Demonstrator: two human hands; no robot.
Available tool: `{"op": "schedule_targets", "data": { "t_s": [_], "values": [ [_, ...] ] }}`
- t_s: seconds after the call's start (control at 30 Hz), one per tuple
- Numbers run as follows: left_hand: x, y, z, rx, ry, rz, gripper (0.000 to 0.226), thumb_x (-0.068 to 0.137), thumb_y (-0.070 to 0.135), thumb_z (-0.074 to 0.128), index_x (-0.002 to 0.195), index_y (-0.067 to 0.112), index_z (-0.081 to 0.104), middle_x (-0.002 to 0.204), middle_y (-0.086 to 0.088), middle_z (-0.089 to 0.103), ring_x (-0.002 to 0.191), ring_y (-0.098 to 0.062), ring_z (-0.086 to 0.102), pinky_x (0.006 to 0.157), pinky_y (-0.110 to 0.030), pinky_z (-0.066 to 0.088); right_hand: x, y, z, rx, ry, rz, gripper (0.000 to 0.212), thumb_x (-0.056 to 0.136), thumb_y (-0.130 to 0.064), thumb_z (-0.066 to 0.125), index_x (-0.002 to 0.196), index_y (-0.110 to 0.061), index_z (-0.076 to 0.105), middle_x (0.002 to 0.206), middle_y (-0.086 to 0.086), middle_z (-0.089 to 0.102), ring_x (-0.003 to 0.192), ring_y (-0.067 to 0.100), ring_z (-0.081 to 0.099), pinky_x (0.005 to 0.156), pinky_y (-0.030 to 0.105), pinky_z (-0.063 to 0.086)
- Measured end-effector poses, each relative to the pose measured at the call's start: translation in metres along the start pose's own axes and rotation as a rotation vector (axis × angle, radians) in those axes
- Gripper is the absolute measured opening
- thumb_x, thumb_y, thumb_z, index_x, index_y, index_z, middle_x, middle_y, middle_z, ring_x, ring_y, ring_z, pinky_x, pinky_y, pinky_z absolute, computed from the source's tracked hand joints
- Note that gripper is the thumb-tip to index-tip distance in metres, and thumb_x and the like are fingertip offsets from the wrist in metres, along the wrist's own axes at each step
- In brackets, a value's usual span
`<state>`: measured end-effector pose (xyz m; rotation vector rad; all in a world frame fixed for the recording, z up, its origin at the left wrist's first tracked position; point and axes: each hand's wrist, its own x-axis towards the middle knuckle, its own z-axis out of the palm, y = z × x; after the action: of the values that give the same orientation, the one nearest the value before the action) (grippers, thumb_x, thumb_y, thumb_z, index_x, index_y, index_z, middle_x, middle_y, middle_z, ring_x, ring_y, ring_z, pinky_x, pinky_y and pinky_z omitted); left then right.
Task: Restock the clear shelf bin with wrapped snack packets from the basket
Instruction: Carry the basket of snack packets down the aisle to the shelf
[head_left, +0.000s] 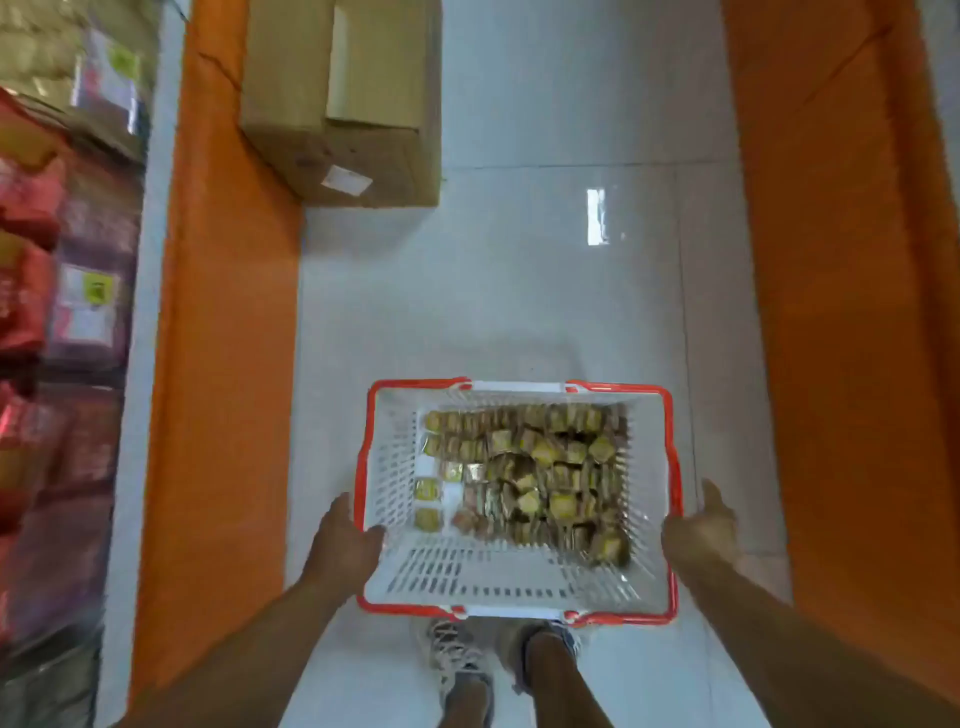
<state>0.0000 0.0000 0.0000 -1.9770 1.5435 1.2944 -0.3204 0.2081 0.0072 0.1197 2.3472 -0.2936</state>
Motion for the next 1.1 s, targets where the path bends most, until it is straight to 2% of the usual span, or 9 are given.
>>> {"op": "schedule_targets", "data": {
  "t_s": [0.1, 0.2, 0.33, 0.47, 0.63, 0.7, 0.83, 1.03, 1.1],
  "values": [
    [0.036, -0.013, 0.028, -0.083, 0.023, -0.046, 0.053, 0.095, 0.011, 0.065, 0.144, 0.012, 0.045, 0.135, -0.013, 0.063, 0.116, -0.036, 0.063, 0.092, -0.04, 0.05, 0.03, 0.02, 0.031, -0.011, -0.025, -0.006, 0.056, 0.094, -0.003, 0.049, 0.148, -0.014, 0.041, 0.133, 0.022, 0.059, 0.107, 0.04, 0.06, 0.089, 0.043, 0.052],
    [0.052, -0.021, 0.034, -0.093, 0.035, -0.112, 0.05, 0.097, 0.017, 0.065, 0.142, 0.013, 0.045, 0.131, -0.013, 0.064, 0.111, -0.035, 0.064, 0.092, -0.043, 0.053, 0.05, 0.033, 0.046, -0.026, 0.01, -0.009, 0.039, 0.099, -0.009, 0.049, 0.137, -0.011, 0.05, 0.12, 0.02, 0.065, 0.086, 0.031, 0.055, 0.077, 0.033, 0.044],
    [0.05, -0.014, 0.016, 0.006, 0.063, -0.077, 0.035, 0.096, 0.017, 0.068, 0.125, 0.011, 0.049, 0.116, -0.012, 0.066, 0.098, -0.032, 0.065, 0.087, -0.044, 0.056, 0.057, 0.025, 0.027, -0.105, -0.032, -0.049, 0.03, 0.101, -0.015, 0.054, 0.13, -0.007, 0.055, 0.114, 0.019, 0.066, 0.091, 0.034, 0.059, 0.081, 0.04, 0.051],
    [0.019, 0.014, -0.022, 0.095, 0.041, 0.016, 0.026, 0.097, 0.009, 0.061, 0.122, 0.012, 0.054, 0.117, -0.012, 0.067, 0.094, -0.025, 0.06, 0.085, -0.036, 0.051, 0.036, -0.002, -0.02, -0.106, -0.09, -0.083, 0.028, 0.102, -0.012, 0.053, 0.128, -0.003, 0.055, 0.106, 0.02, 0.066, 0.087, 0.035, 0.064, 0.07, 0.037, 0.051],
    [-0.075, 0.083, -0.101, 0.09, 0.009, 0.052, 0.039, 0.097, 0.011, 0.062, 0.135, 0.008, 0.055, 0.125, -0.016, 0.068, 0.109, -0.036, 0.065, 0.092, -0.04, 0.053, -0.037, -0.042, -0.121, -0.051, -0.1, -0.08, 0.029, 0.101, -0.01, 0.052, 0.128, 0.0, 0.056, 0.103, 0.02, 0.067, 0.084, 0.036, 0.066, 0.073, 0.044, 0.057],
    [-0.12, 0.119, -0.136, 0.074, 0.035, 0.086, 0.04, 0.096, 0.01, 0.064, 0.134, 0.004, 0.057, 0.127, -0.019, 0.067, 0.111, -0.038, 0.064, 0.092, -0.039, 0.052, -0.071, -0.064, -0.169, -0.035, -0.074, -0.101, 0.031, 0.1, -0.01, 0.054, 0.129, -0.001, 0.056, 0.092, 0.016, 0.064, 0.073, 0.031, 0.062, 0.066, 0.037, 0.052],
    [-0.197, 0.196, -0.208, -0.025, 0.131, 0.094, 0.041, 0.091, 0.01, 0.065, 0.132, 0.004, 0.06, 0.121, -0.021, 0.069, 0.103, -0.04, 0.067, 0.089, -0.044, 0.055, -0.126, -0.122, -0.26, 0.044, -0.05, -0.14, 0.037, 0.093, -0.009, 0.056, 0.129, 0.0, 0.058, 0.117, 0.025, 0.067, 0.104, 0.042, 0.065, 0.09, 0.044, 0.055],
    [-0.244, 0.292, -0.285, -0.087, 0.161, 0.163, 0.045, 0.095, 0.009, 0.059, 0.139, 0.004, 0.053, 0.116, -0.019, 0.068, 0.094, -0.039, 0.067, 0.084, -0.047, 0.058, -0.16, -0.23, -0.348, 0.152, 0.012, -0.215, 0.048, 0.096, -0.005, 0.053, 0.142, 0.006, 0.046, 0.132, 0.027, 0.059, 0.117, 0.044, 0.06, 0.094, 0.043, 0.053],
    [-0.242, 0.319, -0.305, -0.07, 0.143, 0.165, 0.052, 0.098, 0.011, 0.056, 0.149, 0.007, 0.043, 0.117, -0.023, 0.067, 0.086, -0.038, 0.064, 0.073, -0.043, 0.056, -0.16, -0.266, -0.364, 0.177, 0.033, -0.232, 0.051, 0.095, -0.003, 0.054, 0.144, 0.005, 0.044, 0.132, 0.028, 0.059, 0.114, 0.042, 0.061, 0.09, 0.041, 0.051]
  ]
}}
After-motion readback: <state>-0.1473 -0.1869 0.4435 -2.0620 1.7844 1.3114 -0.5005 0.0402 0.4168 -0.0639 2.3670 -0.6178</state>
